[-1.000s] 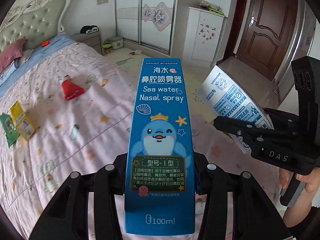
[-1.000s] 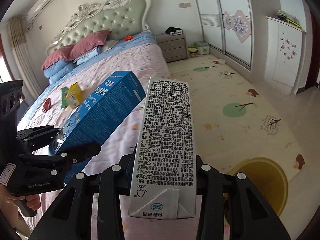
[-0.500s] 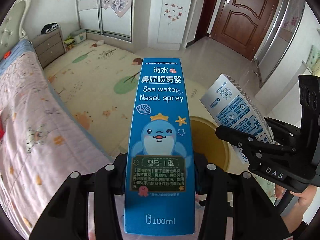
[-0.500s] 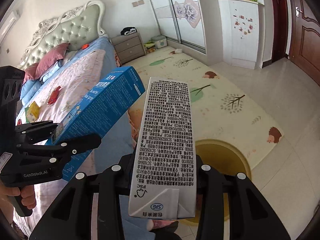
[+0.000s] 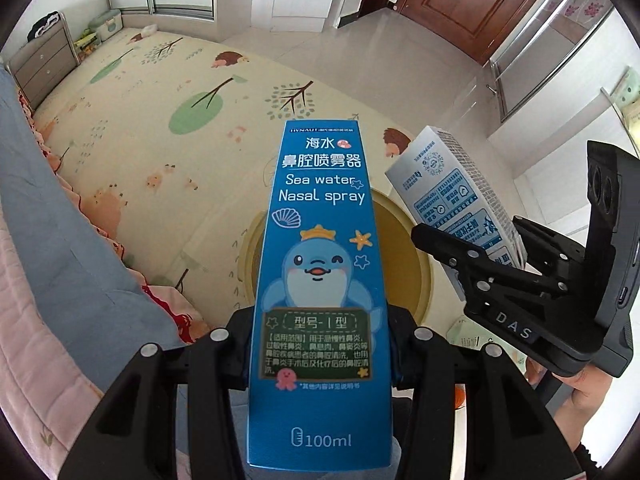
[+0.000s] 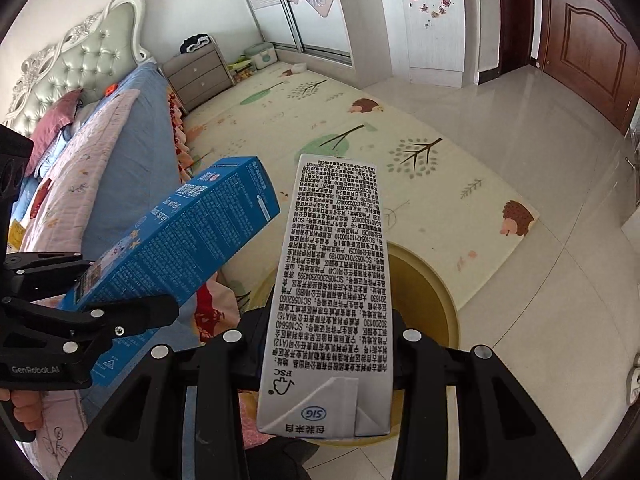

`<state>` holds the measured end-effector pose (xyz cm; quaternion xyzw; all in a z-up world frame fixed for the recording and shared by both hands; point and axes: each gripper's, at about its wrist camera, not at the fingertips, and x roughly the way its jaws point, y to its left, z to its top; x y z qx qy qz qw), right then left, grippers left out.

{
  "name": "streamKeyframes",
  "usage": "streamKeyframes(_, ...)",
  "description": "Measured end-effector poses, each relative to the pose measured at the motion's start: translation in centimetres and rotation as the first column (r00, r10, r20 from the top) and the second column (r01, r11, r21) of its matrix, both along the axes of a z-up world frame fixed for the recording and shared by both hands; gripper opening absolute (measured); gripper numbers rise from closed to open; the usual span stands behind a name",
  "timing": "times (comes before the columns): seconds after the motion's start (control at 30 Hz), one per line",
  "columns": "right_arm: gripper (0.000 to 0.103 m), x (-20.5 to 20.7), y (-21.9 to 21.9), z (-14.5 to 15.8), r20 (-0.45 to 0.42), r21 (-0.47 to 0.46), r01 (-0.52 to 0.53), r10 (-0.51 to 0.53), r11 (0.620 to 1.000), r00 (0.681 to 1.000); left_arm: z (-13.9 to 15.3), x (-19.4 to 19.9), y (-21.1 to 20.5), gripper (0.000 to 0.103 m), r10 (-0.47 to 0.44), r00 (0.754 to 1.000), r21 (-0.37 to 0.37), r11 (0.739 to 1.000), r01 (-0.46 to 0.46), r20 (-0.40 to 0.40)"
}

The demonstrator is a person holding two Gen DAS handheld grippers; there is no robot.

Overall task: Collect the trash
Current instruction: 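Carry the box and carton over the yellow bin and open both tools, then move both open tools back over the quilt toward the snack bag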

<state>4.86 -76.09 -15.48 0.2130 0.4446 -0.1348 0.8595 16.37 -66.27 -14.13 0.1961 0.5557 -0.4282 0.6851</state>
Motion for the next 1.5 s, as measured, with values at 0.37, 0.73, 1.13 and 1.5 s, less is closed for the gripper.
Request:
streamKeyframes(0.37, 0.057, -0.5, -1.2, -1.8, -0.072, -0.031, 0.065, -0.067, 0.997, 0.995, -0.4, -1.9, -1.7, 0.091, -0.061, 0.996, 0.038, 0.998, 0.059, 0.066)
streamKeyframes(0.73, 0.057, -1.8, -0.8, 0.0, -0.062, -0.058, 0.045, -0.049, 0.997, 0.997, 1.8, -3.0, -0.8, 0.091, -0.083, 0.987, -0.015, 0.996, 0.086, 0.135)
streamKeyframes(1.13, 0.057, -1.3, 3.1, 4.1, -0.006, -0.110, -0.019, 0.018, 0.994, 1.000, 5.9, -2.1, 6.2, 0.091, 0.031, 0.984, -0.093, 0.996, -0.015, 0.176)
streamKeyframes(1.5, 0.057, 2.9, 13.2, 9.0, 0.117, -0.118, -0.222, 0.236, 0.968, 0.965, 9.5, 1.6, 19.5, 0.091, 0.276, 0.928, -0.147, 0.958, -0.246, 0.250)
